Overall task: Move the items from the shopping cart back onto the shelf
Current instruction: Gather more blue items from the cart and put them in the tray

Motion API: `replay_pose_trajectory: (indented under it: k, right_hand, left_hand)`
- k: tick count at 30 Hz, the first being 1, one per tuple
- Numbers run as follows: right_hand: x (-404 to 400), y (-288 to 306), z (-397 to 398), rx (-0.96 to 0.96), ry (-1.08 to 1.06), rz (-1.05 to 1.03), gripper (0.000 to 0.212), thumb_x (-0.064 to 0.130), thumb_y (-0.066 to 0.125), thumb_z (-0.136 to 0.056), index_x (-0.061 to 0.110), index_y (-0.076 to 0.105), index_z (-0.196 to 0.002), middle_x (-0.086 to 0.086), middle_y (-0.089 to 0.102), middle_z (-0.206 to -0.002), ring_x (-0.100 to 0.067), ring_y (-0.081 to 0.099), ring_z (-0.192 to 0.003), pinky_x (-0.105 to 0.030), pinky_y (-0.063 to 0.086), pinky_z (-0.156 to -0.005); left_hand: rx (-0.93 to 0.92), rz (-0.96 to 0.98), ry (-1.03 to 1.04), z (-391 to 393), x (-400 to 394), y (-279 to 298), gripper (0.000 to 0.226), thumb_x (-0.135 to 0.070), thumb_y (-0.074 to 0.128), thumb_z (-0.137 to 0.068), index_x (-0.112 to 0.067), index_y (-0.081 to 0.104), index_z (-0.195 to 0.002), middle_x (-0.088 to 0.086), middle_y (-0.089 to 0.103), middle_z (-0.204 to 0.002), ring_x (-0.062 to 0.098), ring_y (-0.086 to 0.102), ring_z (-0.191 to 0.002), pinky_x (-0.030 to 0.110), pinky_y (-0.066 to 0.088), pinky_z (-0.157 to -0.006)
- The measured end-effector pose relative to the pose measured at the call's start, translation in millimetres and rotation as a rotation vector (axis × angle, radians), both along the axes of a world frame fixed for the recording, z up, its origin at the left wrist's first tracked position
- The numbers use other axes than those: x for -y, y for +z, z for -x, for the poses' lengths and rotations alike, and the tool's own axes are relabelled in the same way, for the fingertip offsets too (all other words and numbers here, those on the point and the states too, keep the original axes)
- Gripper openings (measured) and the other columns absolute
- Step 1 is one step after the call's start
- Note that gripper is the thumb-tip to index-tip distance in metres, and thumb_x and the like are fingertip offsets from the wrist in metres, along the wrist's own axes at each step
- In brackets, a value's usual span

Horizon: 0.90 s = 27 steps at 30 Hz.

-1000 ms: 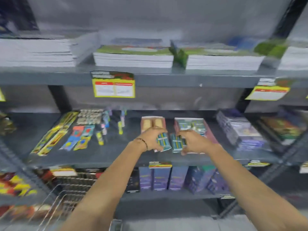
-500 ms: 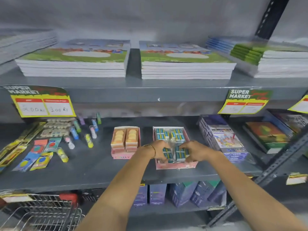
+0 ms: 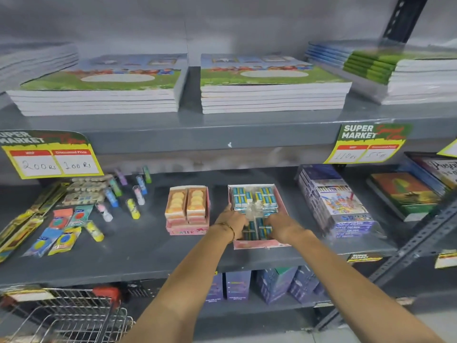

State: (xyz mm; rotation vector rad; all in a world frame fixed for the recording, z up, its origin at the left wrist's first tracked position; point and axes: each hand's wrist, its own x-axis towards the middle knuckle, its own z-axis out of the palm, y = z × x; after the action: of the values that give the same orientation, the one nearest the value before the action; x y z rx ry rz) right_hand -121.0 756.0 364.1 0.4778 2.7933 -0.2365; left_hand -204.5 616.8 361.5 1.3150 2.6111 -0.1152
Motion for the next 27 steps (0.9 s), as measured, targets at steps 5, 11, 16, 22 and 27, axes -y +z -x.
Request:
replay_pose_trajectory:
  k: [5, 11, 16, 22, 27]
  right_hand:
    - [-5, -2, 1, -0.016, 0.029, 0.051, 0.041, -0.003, 0.058, -0.086, 0.012, 0.061, -0.124, -0.014, 0.055, -0.136, -0.031, 0.058, -0.118, -0.036, 0.049, -0.102]
    - [-4, 1, 1, 0.003, 0.014, 0.075, 0.041, 0.0, 0.061, -0.086, 0.011, 0.06, -0.125, -0.012, 0.055, -0.136, -0.031, 0.057, -0.119, -0.035, 0.048, -0.103]
    - [17, 12, 0, -0.084, -0.056, 0.044, 0.036, 0.003, 0.057, -0.088, 0.008, 0.059, -0.124, -0.015, 0.06, -0.129, -0.031, 0.06, -0.114, -0.036, 0.05, -0.099]
    - [99, 29, 17, -0.445, 0.117, 0.078, 0.047, 0.006, 0.055, -0.089, 0.006, 0.048, -0.135, -0.014, 0.052, -0.141, -0.032, 0.054, -0.124, -0.036, 0.045, -0.1]
    - [222, 27, 40, -0.436, 0.407, 0.113, 0.053, 0.009, 0.053, -0.091, 0.007, 0.039, -0.142, -0.012, 0.042, -0.149, -0.026, 0.043, -0.135, -0.032, 0.036, -0.108]
  left_hand:
    - [-0.045, -0.025, -0.002, 0, -2, -7, 0.036, -0.003, 0.056, -0.086, -0.015, 0.062, -0.119, 0.012, 0.06, -0.128, 0.03, 0.044, -0.129, 0.043, 0.011, -0.121]
    - [0.007, -0.093, 0.035, -4, 0, -8, 0.036, -0.004, 0.055, -0.089, -0.015, 0.059, -0.123, 0.013, 0.057, -0.133, 0.031, 0.04, -0.132, 0.043, 0.015, -0.12]
    - [0.068, -0.317, 0.1, -10, 16, -8, 0.05, -0.024, 0.062, -0.089, -0.019, 0.046, -0.136, 0.005, 0.049, -0.143, 0.03, 0.037, -0.135, 0.041, 0.029, -0.116]
    - [-0.118, -0.52, 0.214, -10, 97, 4, 0.068, -0.044, 0.043, -0.096, -0.008, 0.018, -0.147, 0.008, 0.016, -0.158, 0.022, 0.014, -0.146, 0.033, 0.012, -0.12]
    - [-0.23, -0.492, 0.398, -7, 232, 4, 0.076, -0.047, 0.043, -0.094, -0.002, 0.013, -0.147, 0.014, 0.013, -0.158, 0.027, 0.011, -0.147, 0.034, 0.007, -0.121]
